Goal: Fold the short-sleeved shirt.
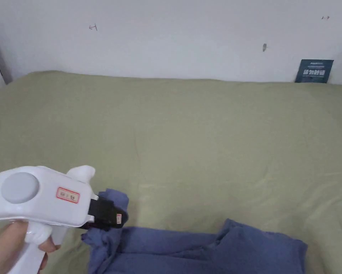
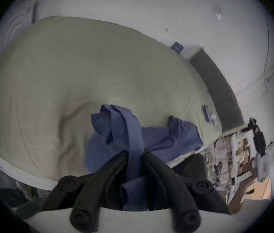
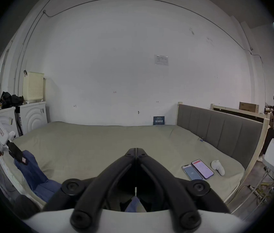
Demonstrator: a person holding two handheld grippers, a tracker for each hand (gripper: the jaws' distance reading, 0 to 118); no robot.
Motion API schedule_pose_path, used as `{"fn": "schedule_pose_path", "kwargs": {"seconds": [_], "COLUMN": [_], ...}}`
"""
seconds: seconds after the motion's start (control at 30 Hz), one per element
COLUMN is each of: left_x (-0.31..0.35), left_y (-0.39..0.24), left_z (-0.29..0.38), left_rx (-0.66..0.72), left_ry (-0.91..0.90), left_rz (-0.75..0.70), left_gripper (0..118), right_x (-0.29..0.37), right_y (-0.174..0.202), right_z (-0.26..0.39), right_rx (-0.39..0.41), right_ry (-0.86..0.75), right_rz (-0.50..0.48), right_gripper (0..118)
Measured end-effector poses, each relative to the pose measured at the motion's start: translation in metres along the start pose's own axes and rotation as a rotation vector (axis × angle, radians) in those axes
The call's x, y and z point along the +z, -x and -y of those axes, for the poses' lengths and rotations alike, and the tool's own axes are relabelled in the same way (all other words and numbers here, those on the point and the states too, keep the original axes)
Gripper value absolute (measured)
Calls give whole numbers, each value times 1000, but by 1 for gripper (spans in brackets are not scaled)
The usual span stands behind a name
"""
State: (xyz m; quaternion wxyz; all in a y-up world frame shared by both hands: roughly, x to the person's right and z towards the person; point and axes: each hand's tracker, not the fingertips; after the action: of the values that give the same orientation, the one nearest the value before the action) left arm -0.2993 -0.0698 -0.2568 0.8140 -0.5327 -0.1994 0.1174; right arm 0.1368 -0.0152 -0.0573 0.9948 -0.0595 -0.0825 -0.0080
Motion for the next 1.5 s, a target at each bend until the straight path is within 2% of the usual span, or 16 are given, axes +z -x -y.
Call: {"fn": "schedule_pose_path", "kwargs": {"seconds": [0.27,0.3,0.33,0.37,0.4,0.43,0.53,0.57,0.6,0.63,0.8,0.93,1.17,1.23,1.33,1.5], "left_x": [-108,-119,-129,-135,-140,-141,-120,-109,-96,-84,-77,-118,-200,-213,-203,-121], "left_y": [-53,-57,-61,-61,-67,-67,-58,-51,-43,-34,3,10,-20,-26,-27,-19], "left_z": [3,6,8,10,12,13,10,10,10,8,9,14,31,36,33,23], "left_rx": [-54,-85,-123,-116,-96,-85,-41,-15,-12,-10,94,117,234,216,235,104], "left_ry": [141,153,152,115,125,133,115,81,52,38,25,74,136,152,137,16], "left_rz": [50,57,85,117,103,103,147,168,193,217,185,193,455,359,387,293], "left_gripper": [10,18,44,97,117,117,113,91,40,0,0,0,0,0,0,0], "right_x": [4,4,3,2,1,0,0,0,-1,-2,-9,-9,-9,-10,-11,-17], "right_y": [-18,-20,-21,-22,-22,-22,-22,-21,-21,-20,-13,-7,-9,-10,-9,-2], "right_z": [14,17,19,21,22,23,23,22,21,20,21,22,22,22,21,18], "right_rx": [-7,-15,-22,-23,-23,-21,-9,-5,-4,-6,-23,-18,-10,-6,0,-3], "right_ry": [46,55,60,71,80,86,92,92,91,90,97,108,129,138,143,141], "right_rz": [39,41,46,47,48,49,44,44,42,40,12,-9,-2,1,1,-21], "right_gripper": [0,0,0,0,0,0,0,0,0,0,0,0,0,0,0,0]}}
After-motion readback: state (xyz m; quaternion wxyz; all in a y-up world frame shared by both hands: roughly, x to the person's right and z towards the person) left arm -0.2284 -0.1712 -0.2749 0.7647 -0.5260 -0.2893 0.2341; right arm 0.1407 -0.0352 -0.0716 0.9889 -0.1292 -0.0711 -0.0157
